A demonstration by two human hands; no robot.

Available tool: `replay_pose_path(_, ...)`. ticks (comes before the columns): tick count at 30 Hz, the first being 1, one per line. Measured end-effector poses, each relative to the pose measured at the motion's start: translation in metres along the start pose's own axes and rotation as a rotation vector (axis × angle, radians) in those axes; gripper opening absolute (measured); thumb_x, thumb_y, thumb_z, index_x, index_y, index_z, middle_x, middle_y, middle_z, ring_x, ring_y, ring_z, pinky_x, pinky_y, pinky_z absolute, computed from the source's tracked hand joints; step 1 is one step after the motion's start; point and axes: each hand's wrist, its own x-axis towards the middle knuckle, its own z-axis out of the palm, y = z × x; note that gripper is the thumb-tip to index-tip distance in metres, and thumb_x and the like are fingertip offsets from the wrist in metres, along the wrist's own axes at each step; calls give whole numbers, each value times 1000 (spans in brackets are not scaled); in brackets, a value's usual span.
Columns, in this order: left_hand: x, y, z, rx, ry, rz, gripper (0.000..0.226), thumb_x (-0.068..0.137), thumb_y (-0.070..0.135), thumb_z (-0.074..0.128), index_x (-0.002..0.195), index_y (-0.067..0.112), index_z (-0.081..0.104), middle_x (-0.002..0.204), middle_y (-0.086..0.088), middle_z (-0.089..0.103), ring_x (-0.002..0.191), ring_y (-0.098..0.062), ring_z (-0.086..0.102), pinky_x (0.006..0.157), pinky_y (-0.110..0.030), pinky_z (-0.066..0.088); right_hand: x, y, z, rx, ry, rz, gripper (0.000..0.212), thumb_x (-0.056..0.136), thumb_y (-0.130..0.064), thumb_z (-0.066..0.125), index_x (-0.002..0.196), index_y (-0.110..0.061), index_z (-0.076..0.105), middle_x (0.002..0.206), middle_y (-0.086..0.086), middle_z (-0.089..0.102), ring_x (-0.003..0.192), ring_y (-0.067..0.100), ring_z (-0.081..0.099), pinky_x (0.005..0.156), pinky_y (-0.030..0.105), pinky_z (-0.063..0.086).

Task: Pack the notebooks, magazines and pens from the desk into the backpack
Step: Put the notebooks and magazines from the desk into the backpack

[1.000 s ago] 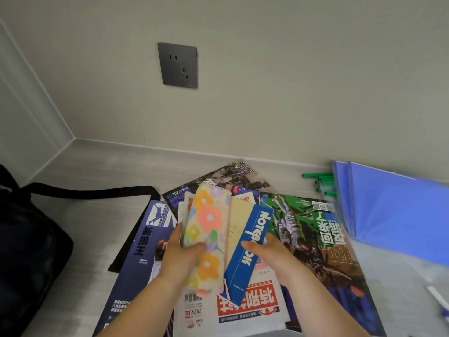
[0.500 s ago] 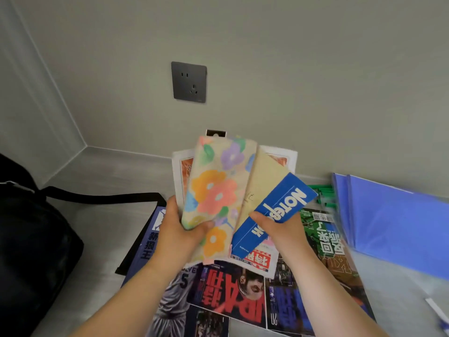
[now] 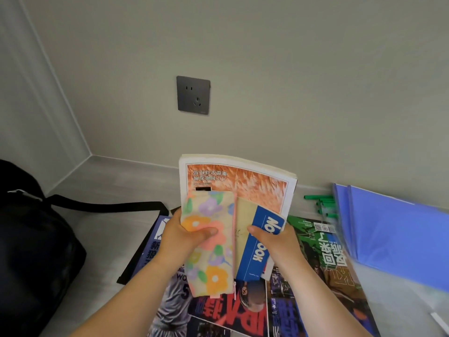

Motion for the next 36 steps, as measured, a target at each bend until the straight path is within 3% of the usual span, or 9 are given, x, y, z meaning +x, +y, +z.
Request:
replay_pose_path(5,3,-1,-5,-72,-19,-79,39,59,-6,78,81,22,60,78,4,67,63,-6,65,52,-18,53,5,2,0,-20,0,20,27,73,2,70,62,-22,62,43,-17,66,40,0,62,36,13,48)
replay_pose_path(8,-1,1,-15,-159,-66,-128,32,61,-2,77,83,18,65,81,-4,71,70,-18,67,62,-30,55,5,-1,1,-29,-77,31,27,73,0,70,63,-24,64,49,-15,70,46,3,66,40,16,51)
replay_pose_path(12,-12,15,-35,-186,-107,-81,27,52,10,70,76,20,68,67,7,75,65,-10,69,57,-23,57,0,-13,10,-49,-160,11,27,71,-1,72,58,-25,69,56,-11,73,54,9,69,47,24,55)
replay_pose_path(16,-34,38,-65,-222,-98,-28,24,50,8,68,73,15,70,68,3,75,65,-13,68,66,-27,56,-14,-32,29,-38,-279,-43,27,72,-4,70,61,-28,72,61,-10,75,58,10,71,48,24,55)
replay_pose_path(20,-65,58,-100,-264,27,63,14,51,7,70,64,11,72,65,-1,74,62,-16,69,62,-28,57,-28,-56,61,-20,-446,-81,20,77,-7,65,70,-25,71,67,-7,76,61,12,72,45,20,54)
replay_pose_path(25,-110,84,-146,-263,179,204,9,52,9,68,57,15,73,57,2,73,56,-12,67,53,-21,56,-45,-84,109,-84,-724,-134,26,70,-13,69,91,-25,62,79,-11,77,74,9,72,56,18,56)
replay_pose_path(28,-131,110,-179,-205,323,349,12,53,9,66,52,19,71,51,7,70,50,-7,64,52,-20,54,-53,-97,146,-188,-868,-165,27,71,-8,71,92,-24,63,80,-16,76,77,5,71,58,13,54)
replay_pose_path(33,-161,156,-247,-123,647,592,16,52,12,71,57,27,71,58,14,72,57,-4,67,53,-22,56,-66,-108,225,-274,-951,-309,37,80,4,59,91,-31,56,82,-24,72,80,-7,66,61,3,49)
replay_pose_path(36,-174,178,-278,-47,815,690,17,53,17,71,54,34,69,55,22,69,54,4,63,52,-17,53,-75,-94,264,-379,-837,-304,36,81,-8,63,108,-27,49,113,-9,55,97,3,54,72,2,43)
